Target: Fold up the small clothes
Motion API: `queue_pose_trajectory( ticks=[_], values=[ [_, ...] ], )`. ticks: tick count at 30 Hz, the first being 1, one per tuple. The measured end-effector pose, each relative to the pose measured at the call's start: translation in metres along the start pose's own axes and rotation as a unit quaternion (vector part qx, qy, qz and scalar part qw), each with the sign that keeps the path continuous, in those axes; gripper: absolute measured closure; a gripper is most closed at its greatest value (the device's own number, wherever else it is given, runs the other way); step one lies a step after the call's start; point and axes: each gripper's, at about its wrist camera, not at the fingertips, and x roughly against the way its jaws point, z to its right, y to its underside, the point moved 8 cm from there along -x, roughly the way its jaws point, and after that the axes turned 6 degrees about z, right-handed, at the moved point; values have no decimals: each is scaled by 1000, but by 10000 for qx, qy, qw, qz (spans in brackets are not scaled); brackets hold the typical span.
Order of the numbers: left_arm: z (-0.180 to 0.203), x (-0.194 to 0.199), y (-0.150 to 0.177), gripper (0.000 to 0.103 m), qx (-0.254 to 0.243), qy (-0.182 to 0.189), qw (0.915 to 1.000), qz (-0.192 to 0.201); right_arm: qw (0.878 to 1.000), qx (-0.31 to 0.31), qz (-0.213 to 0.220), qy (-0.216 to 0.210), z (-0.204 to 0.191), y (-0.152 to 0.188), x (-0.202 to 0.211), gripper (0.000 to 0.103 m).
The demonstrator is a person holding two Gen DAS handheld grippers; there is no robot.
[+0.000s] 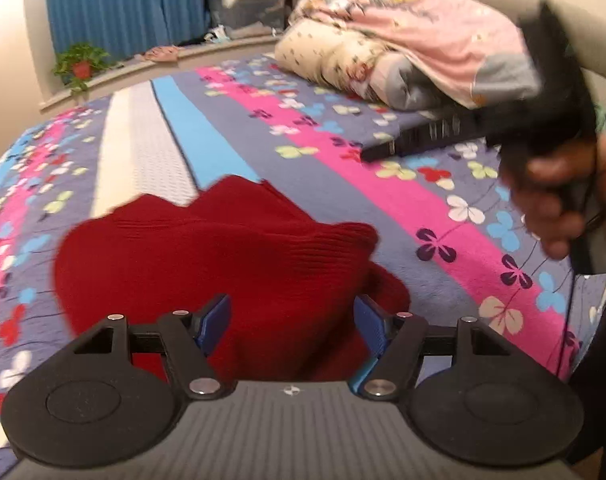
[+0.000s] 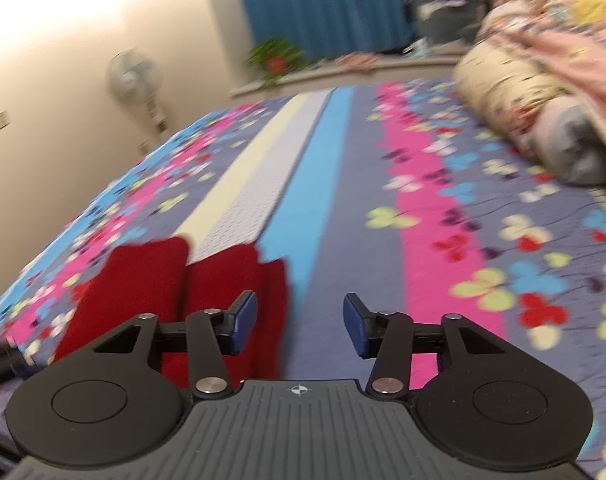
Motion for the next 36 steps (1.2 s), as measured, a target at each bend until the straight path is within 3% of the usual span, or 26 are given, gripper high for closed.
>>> queue_pose_trajectory(
  ticks=[4,8,11,13,14,18,22,24,26,27,28,30,34,36],
  values=[
    [-43,39,2,30,193,-286,9994,94,9984,-100,-410,-375,-22,12,-15,47],
    [-89,53,19,30,203,-783,9965,233,9976,-321,-513,-340,-23,19,-21,46],
    [-127,56,41,30,763,-928,9913,536,9955,-530,-676,-393,-21,28,-25,42],
    [-152,44,61,37,1251,-1340,9830,-45,9920,-665,-911,-573,-22,39,-31,41],
    [-160,43,60,37,1446,-1445,9789,0,9914,-674,-946,-599,-23,42,-32,41],
    [-172,38,52,37,1552,-1480,9766,134,9910,-707,-795,-809,-26,39,-34,41],
    [-179,40,48,36,1800,-1496,9720,197,9879,-623,-562,-1306,-45,31,-30,41],
    [-183,39,49,35,1877,-1521,9702,205,9846,-377,-723,-1546,-60,37,-32,40],
    [-183,31,49,35,1920,-1550,9689,168,9845,10,-1071,-1390,-67,53,-44,41],
    [-184,30,50,35,1947,-1553,9683,161,9846,235,-1177,-1268,-70,61,-48,46],
    [-185,30,50,35,1980,-1546,9678,165,9848,425,-1202,-1182,-72,65,-50,62],
    [-184,31,50,35,2026,-1548,9668,177,9850,655,-1150,-1111,-74,64,-49,78],
    [-178,29,49,30,2189,-1365,9659,211,9856,378,-1005,-1305,-66,53,-37,86],
    [-172,27,47,21,2251,-1183,9669,221,9844,324,-828,-1519,-66,42,-21,88]
  ],
)
